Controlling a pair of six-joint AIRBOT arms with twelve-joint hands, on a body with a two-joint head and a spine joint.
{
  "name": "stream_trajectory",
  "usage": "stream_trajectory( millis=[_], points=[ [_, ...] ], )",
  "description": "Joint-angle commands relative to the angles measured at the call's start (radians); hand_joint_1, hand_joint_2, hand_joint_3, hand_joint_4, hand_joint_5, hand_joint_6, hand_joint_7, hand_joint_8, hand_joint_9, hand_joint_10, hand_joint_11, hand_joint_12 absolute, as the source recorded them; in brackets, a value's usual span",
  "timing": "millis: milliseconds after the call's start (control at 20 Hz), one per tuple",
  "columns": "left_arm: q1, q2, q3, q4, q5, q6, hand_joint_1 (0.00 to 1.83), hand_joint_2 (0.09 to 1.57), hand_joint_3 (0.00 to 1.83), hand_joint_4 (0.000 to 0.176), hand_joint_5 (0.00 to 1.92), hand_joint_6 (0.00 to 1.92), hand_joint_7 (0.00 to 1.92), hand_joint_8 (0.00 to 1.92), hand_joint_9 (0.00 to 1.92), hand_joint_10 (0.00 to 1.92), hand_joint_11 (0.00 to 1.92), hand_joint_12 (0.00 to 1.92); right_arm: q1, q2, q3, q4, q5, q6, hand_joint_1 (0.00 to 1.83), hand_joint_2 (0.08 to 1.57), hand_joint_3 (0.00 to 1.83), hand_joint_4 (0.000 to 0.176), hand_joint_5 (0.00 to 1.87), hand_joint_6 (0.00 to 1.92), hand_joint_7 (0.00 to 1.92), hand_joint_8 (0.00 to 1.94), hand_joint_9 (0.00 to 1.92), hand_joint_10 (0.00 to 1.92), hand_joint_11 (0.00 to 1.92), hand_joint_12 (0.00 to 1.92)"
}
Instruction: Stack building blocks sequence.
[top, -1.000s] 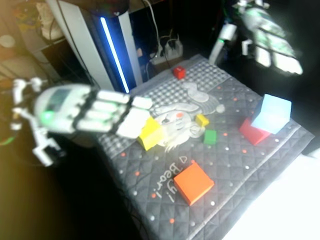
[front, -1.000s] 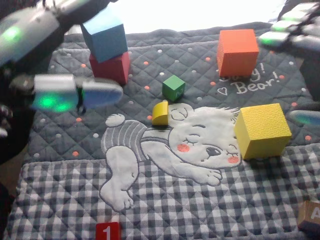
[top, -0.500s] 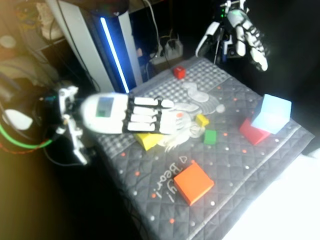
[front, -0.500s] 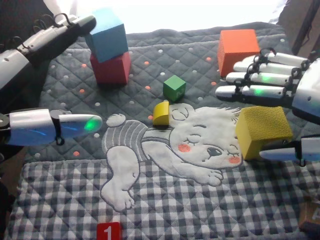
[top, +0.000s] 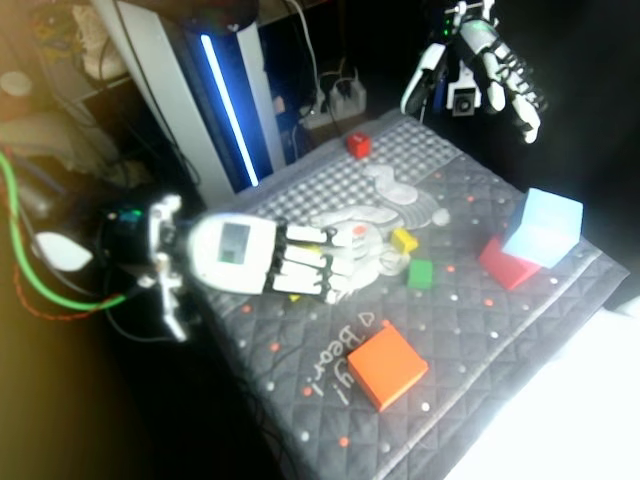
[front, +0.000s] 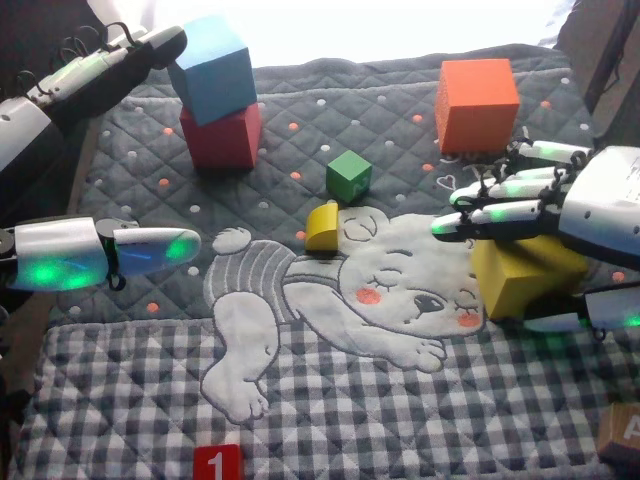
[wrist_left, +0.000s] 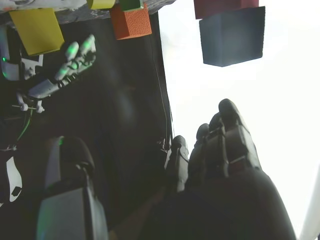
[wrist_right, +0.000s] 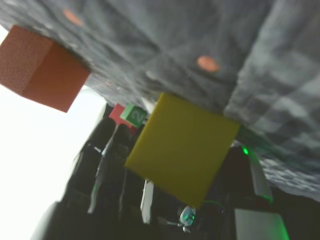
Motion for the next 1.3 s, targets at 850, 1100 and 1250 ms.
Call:
stream_trajectory(
  millis=[850, 1100, 1250],
  points=[
    [0.018, -0.017, 0.000, -0.026, -0.155, -0.019, 0.74, 0.96, 0.00, 0.163, 0.17, 0.00, 0.01, 0.00, 0.00, 0.00, 0.00, 0.48, 0.041, 0.032, 0.006, 0.074, 0.213, 0.028, 1.24, 1.19, 0.00, 0.000, 0.84, 0.99, 0.87, 1.40, 1.06, 1.55, 1.07, 1.82],
    [0.019, -0.022, 0.001, -0.026, -0.151, -0.021, 0.74, 0.96, 0.00, 0.157, 0.16, 0.00, 0.00, 0.00, 0.00, 0.00, 0.00, 0.51, 0.145, 0.044, 0.022, 0.083, 0.267, 0.003, 1.24, 1.15, 0.00, 0.000, 0.85, 1.02, 1.00, 1.16, 1.01, 1.30, 0.99, 1.57],
    [0.019, -0.025, 0.004, -0.026, -0.146, -0.026, 0.73, 0.96, 0.00, 0.151, 0.17, 0.00, 0.01, 0.00, 0.00, 0.00, 0.00, 0.60, 0.211, 0.025, 0.058, 0.105, 0.263, -0.034, 1.23, 1.13, 0.00, 0.000, 0.85, 1.10, 1.04, 1.02, 1.15, 0.98, 1.09, 1.39]
  ],
)
